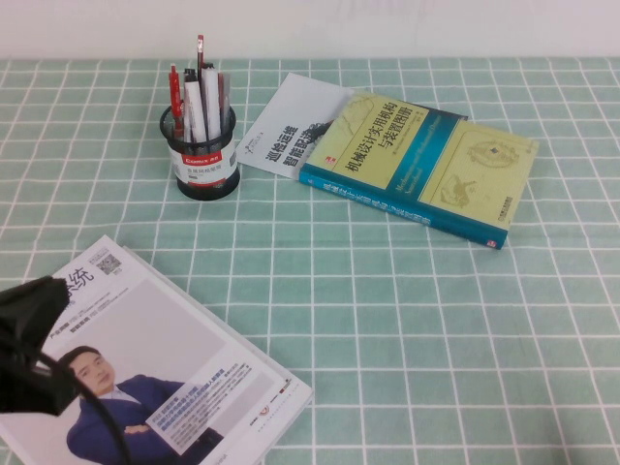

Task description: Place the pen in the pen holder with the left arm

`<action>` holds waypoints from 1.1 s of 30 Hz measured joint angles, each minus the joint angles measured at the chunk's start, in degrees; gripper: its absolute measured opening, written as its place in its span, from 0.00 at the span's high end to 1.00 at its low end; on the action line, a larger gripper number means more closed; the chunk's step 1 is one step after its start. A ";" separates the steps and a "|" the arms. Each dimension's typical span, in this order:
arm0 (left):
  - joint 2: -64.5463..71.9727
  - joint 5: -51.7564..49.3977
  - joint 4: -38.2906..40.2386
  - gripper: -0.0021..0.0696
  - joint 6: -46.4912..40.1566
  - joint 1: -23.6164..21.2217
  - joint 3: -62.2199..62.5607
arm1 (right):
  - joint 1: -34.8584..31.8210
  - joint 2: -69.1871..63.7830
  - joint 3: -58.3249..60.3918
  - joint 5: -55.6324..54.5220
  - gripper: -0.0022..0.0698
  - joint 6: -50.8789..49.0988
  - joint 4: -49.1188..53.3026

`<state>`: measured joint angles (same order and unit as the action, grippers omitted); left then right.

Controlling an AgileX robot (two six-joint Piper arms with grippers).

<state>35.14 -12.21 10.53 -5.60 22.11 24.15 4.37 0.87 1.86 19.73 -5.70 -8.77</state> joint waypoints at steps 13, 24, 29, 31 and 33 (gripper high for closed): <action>-5.62 8.56 -2.79 0.97 -1.54 -1.20 -6.68 | 0.00 0.00 0.00 0.00 1.00 0.00 0.00; -32.81 13.33 -4.03 0.97 -0.30 -12.00 -23.03 | 0.00 0.00 0.00 0.00 1.00 0.00 0.00; -35.53 13.01 -5.33 0.97 2.22 -12.13 -25.51 | 0.00 0.00 0.00 0.00 1.00 0.00 0.00; -35.53 12.21 -6.34 0.97 3.44 -12.13 -25.63 | 0.00 0.00 0.00 0.00 1.00 0.00 0.00; -35.64 9.42 -7.20 0.97 4.42 -12.13 -25.63 | 0.00 0.00 0.00 0.00 1.00 0.00 0.00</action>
<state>-0.49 -2.79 3.33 -1.17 9.98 -1.49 4.37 0.87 1.86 19.73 -5.70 -8.77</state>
